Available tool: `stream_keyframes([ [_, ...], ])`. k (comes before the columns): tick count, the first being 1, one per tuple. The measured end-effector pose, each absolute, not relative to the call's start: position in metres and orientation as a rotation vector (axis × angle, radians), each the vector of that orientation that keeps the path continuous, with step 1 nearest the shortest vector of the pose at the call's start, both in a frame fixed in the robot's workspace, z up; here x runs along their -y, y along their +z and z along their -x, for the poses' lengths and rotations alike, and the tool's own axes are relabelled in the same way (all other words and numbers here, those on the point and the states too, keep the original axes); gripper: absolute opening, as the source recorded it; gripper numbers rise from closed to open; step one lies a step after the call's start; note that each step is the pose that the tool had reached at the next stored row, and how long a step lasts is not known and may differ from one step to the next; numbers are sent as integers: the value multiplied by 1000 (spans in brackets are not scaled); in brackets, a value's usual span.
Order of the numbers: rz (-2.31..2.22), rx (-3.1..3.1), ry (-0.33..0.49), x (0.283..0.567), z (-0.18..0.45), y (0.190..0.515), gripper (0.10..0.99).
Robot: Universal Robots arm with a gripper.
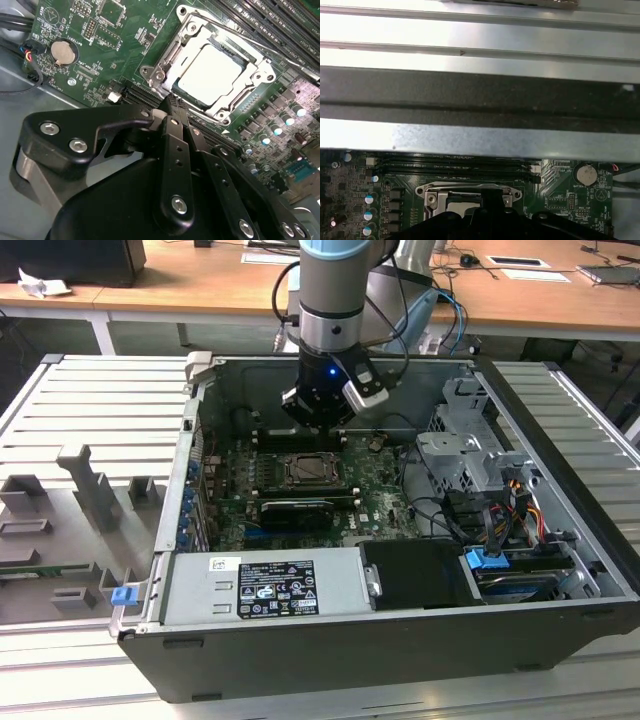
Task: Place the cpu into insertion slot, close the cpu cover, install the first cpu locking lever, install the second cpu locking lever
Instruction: 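Install the second cpu locking lever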
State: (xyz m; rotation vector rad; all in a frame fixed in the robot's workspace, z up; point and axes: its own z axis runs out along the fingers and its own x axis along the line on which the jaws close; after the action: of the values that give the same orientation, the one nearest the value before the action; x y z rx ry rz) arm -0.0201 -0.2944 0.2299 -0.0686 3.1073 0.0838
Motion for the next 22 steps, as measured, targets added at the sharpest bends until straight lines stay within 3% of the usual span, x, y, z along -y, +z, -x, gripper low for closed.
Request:
stream_keyframes([
  [16, 69, -3107, 84, 296, 20, 248, 106],
  [22, 69, -3107, 84, 309, 20, 248, 106],
])
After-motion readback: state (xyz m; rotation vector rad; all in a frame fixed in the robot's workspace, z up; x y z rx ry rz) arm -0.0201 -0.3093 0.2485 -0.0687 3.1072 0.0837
